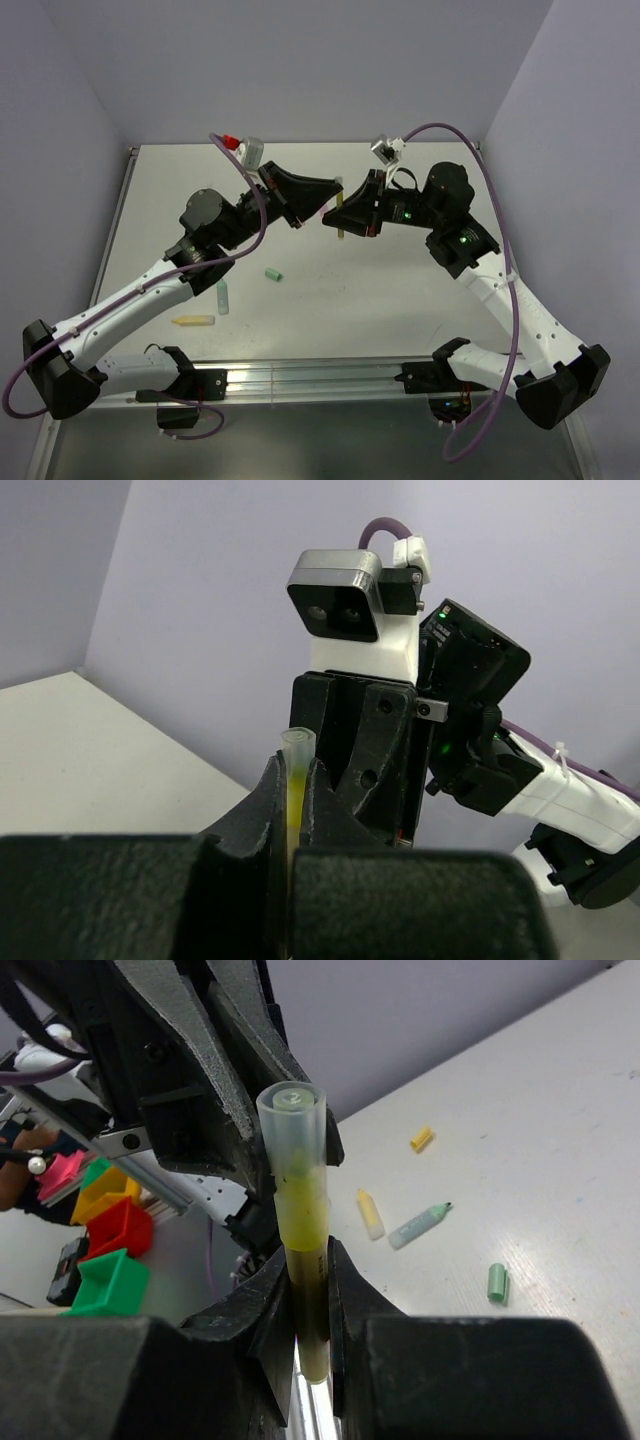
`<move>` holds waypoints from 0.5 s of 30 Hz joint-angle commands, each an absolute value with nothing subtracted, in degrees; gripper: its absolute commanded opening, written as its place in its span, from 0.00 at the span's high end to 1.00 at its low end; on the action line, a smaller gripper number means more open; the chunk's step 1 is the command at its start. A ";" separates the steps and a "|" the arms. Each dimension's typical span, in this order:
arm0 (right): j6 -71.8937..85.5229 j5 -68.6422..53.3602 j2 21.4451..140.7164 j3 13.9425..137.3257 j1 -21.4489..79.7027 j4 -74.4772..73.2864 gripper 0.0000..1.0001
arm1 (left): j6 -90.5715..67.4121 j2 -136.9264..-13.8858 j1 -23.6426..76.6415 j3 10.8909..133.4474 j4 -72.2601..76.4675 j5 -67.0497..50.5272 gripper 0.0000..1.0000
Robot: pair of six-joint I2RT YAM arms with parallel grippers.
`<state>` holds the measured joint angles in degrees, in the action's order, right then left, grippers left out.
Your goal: Insert the pens into the pen caps
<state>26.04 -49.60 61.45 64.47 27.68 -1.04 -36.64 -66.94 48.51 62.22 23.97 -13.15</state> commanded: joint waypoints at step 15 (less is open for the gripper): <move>31.99 -48.60 59.59 63.98 20.83 26.90 1.00 | -39.55 -67.06 48.69 54.05 18.20 -40.79 1.00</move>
